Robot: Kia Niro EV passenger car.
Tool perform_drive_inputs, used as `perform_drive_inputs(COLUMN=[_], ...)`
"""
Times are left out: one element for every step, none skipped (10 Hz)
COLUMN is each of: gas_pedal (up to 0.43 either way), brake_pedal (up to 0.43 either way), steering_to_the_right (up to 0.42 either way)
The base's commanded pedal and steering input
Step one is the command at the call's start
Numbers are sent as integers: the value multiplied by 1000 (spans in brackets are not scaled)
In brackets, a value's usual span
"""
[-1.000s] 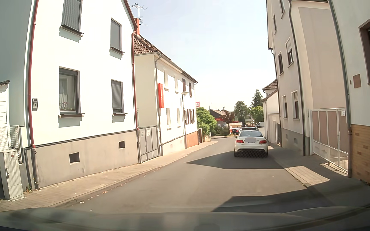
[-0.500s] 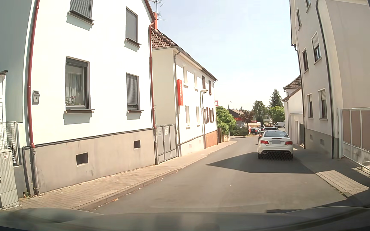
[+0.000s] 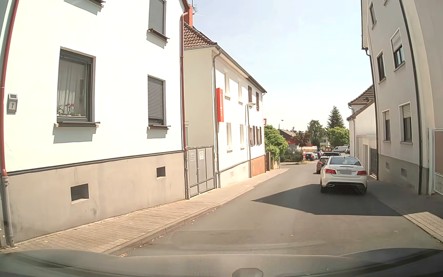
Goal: Follow the waypoints while adhering to traffic rules and regulations
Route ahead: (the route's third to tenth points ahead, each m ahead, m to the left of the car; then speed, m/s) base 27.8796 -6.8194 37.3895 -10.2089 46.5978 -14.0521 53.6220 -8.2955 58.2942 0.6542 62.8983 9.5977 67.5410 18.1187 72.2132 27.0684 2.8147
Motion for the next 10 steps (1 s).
perform_drive_inputs(gas_pedal=[28, 28, 20, 0, 0, 0, 0, 0, 0, 0], brake_pedal=[0, 0, 0, 0, 0, 0, 0, 0, 0, 12], steering_to_the_right=[62, 62, 65, 76, 90, 99, 108, 114, 121, 126])
